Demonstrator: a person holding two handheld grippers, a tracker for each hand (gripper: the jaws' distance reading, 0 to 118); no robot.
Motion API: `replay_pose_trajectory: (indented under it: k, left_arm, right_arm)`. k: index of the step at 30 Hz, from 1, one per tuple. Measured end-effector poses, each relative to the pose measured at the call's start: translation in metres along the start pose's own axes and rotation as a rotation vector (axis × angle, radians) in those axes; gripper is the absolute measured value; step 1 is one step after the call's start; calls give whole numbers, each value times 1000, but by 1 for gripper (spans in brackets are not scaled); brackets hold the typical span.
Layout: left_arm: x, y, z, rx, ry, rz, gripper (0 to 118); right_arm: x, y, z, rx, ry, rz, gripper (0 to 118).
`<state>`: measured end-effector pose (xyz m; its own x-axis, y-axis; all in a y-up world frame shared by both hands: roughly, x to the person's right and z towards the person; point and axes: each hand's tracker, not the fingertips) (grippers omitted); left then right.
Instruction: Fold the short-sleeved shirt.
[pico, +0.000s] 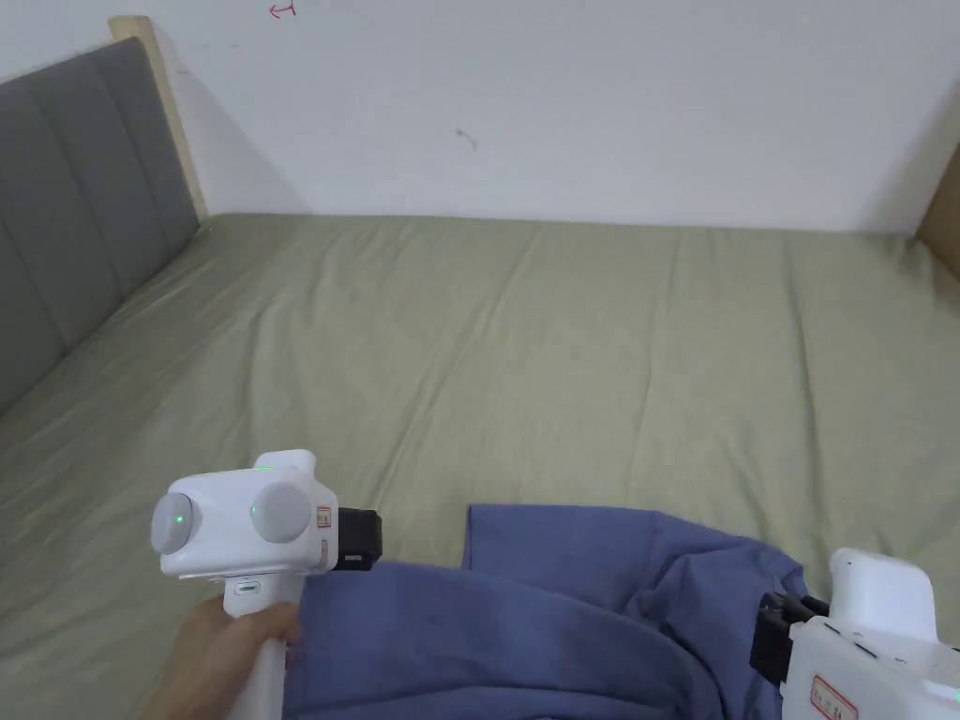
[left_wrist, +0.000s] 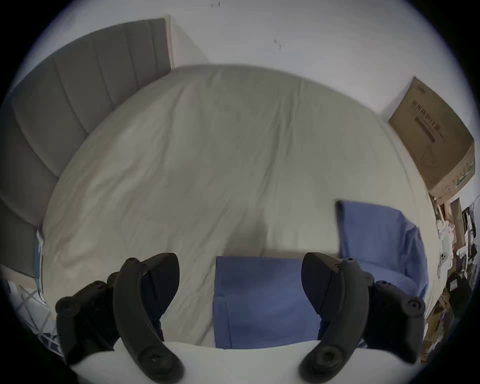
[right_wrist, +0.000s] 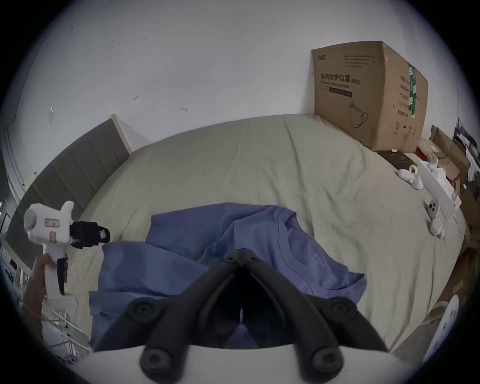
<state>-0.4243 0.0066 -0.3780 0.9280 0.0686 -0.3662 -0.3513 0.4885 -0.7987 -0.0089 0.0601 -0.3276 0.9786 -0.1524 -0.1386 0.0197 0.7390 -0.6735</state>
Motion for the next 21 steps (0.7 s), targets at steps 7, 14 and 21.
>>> replay_pose_trajectory:
  k: [7, 14, 21]
  left_arm:
    - [10, -12, -30, -53, -6, -43, 38]
    - [10, -15, 0, -3, -28, -78, 2]
    - [8, -13, 23, 51, -66, -60, 2]
  right_arm:
    - [0, -5, -12, -53, 21, 33, 0]
    - [0, 40, -39, -91, 148, 106, 0]
    - [-8, 109, -154, -229, 207, 222, 67]
